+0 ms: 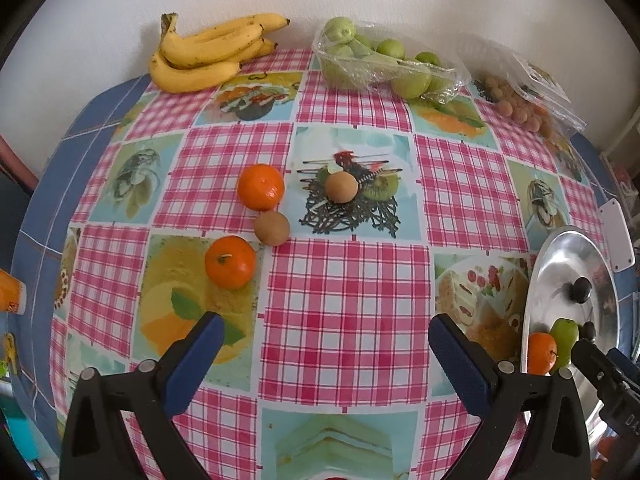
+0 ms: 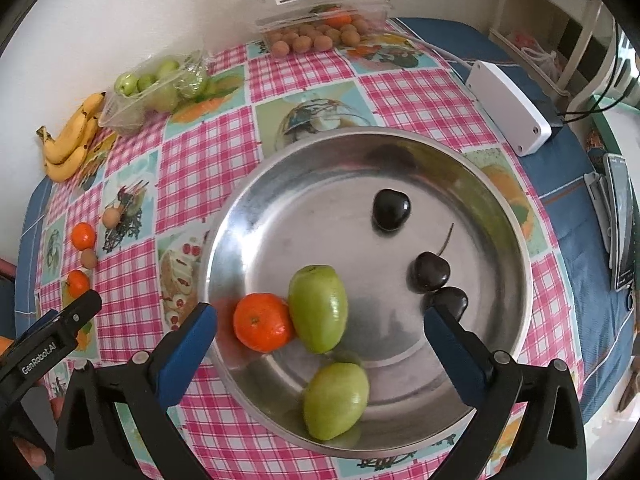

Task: Organize fruits
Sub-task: 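Withdraw both open grippers from the steel bowl, then move both grippers toward the loose oranges and kiwi on the table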

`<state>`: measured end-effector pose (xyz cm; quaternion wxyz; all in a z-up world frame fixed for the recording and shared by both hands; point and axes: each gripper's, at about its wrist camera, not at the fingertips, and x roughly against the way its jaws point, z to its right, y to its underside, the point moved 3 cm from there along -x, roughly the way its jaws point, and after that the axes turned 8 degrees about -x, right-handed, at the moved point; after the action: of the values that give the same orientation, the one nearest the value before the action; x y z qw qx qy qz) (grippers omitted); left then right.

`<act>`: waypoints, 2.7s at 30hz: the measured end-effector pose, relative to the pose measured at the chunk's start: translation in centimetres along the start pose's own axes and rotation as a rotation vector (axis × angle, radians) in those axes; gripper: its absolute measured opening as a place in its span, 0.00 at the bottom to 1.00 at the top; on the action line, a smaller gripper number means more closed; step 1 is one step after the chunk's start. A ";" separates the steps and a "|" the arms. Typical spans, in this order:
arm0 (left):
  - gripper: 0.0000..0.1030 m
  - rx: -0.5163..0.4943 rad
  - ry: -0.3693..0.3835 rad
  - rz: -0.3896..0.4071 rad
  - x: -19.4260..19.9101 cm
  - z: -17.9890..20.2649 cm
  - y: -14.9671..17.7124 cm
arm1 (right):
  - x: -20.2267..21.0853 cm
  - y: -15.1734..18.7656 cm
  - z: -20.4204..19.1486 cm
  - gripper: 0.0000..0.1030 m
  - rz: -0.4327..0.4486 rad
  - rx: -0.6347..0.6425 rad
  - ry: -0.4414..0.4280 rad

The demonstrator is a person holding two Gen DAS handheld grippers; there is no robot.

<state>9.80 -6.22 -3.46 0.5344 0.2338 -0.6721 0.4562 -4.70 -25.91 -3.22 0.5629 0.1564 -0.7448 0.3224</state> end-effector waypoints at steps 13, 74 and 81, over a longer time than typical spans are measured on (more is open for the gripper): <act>1.00 -0.014 -0.069 0.028 1.0 -3.6 -0.4 | 0.3 0.7 -5.7 1.00 0.013 0.081 -0.030; 1.00 0.269 0.074 0.168 -1.5 -14.1 -4.1 | -5.0 -1.6 -19.4 1.00 0.051 0.248 -0.168; 1.00 0.269 0.084 0.171 -2.7 -14.1 -5.6 | -5.7 -2.5 -20.2 0.99 0.059 0.265 -0.186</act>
<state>22.24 2.88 -3.74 0.4851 0.2261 -0.5993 0.5953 13.46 -15.26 -4.61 0.4562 0.2364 -0.7490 0.4183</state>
